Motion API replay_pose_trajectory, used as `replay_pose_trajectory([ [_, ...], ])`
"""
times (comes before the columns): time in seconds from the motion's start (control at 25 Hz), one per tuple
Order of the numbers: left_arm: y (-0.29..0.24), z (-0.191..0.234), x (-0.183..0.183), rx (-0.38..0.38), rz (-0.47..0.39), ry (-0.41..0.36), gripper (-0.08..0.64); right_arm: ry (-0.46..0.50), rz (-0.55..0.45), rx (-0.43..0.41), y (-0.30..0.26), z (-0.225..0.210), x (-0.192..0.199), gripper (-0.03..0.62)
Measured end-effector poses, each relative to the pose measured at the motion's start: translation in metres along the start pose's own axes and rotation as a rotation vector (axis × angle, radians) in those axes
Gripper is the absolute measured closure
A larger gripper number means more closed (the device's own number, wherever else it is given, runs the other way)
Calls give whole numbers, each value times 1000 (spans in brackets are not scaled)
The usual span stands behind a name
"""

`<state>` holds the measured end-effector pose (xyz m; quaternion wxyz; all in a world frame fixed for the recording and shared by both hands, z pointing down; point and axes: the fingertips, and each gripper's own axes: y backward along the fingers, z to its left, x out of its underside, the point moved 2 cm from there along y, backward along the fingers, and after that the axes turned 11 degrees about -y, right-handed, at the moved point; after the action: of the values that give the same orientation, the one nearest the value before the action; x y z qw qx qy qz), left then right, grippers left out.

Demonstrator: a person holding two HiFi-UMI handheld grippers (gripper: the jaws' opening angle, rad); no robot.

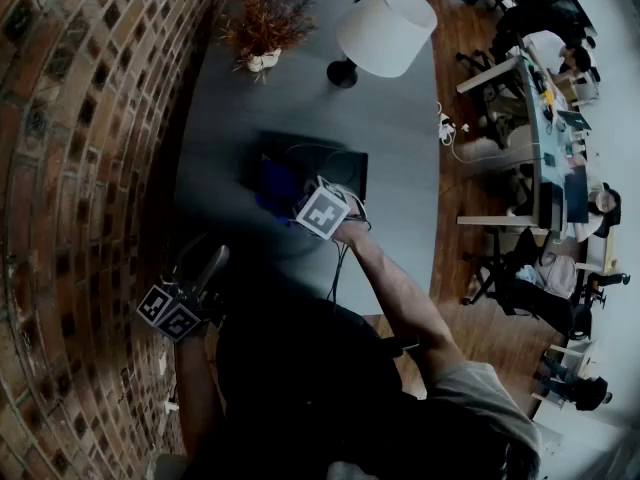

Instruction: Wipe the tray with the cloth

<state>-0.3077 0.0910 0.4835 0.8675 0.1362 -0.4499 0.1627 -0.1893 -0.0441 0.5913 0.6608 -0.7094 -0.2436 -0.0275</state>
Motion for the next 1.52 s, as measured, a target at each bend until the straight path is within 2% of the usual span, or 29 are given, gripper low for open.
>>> replay_pose_trajectory([
  [0.08, -3, -3, -4, 7, 5, -7, 430, -13, -49, 86, 10, -16, -4, 425],
  [0.2, -12, -12, -9, 27, -3, -20, 430, -96, -149, 289, 30, -88, -23, 425],
  [0.24, -15, -16, -9, 36, -3, -25, 430, -144, -165, 331, 32, -114, -25, 425],
  [0.28, -17, -19, -7, 44, 1, -27, 430, -192, -166, 337, 29, -132, -23, 425],
  [0.36, -20, -24, -4, 55, 14, -28, 430, -258, -144, 268, 14, -136, -10, 425],
  [0.4, -20, -25, -3, 58, 22, -28, 430, -255, -129, 223, 9, -123, -3, 425],
  [0.56, -21, -24, 0, 44, 40, -27, 430, -102, -32, 57, 5, -36, 25, 426],
  [0.64, -24, -25, 0, 48, 45, -31, 430, -85, -16, 48, 15, -33, 34, 426],
  [0.68, -27, -28, 0, 54, 49, -35, 430, -104, -38, 97, 26, -52, 34, 426],
  [0.8, -34, -39, -2, 72, 50, -47, 430, -184, -151, 332, 66, -142, 22, 426],
  [0.84, -36, -41, -2, 77, 50, -49, 430, -210, -168, 370, 71, -166, 21, 426],
  [0.88, -37, -43, -2, 81, 52, -51, 430, -236, -171, 363, 67, -180, 24, 426],
  [0.92, -38, -45, -1, 87, 55, -54, 430, -254, -164, 320, 57, -183, 28, 426],
  [1.0, -40, -51, 0, 97, 63, -61, 430, -228, -136, 223, 34, -161, 39, 426],
  [1.16, -43, -56, 0, 88, 76, -63, 430, -12, -6, 94, 29, -67, 54, 428],
  [1.24, -44, -59, 1, 86, 79, -63, 430, 44, 45, 48, 36, -46, 60, 426],
  [1.28, -45, -61, 1, 87, 82, -65, 430, 38, 34, 85, 45, -56, 57, 426],
  [1.4, -47, -66, 1, 92, 85, -75, 430, -54, -73, 338, 82, -139, 39, 426],
  [1.44, -46, -67, 1, 92, 85, -77, 430, -89, -99, 400, 90, -165, 35, 426],
  [1.52, -45, -69, 3, 92, 86, -76, 430, -138, -108, 417, 87, -196, 38, 426],
])
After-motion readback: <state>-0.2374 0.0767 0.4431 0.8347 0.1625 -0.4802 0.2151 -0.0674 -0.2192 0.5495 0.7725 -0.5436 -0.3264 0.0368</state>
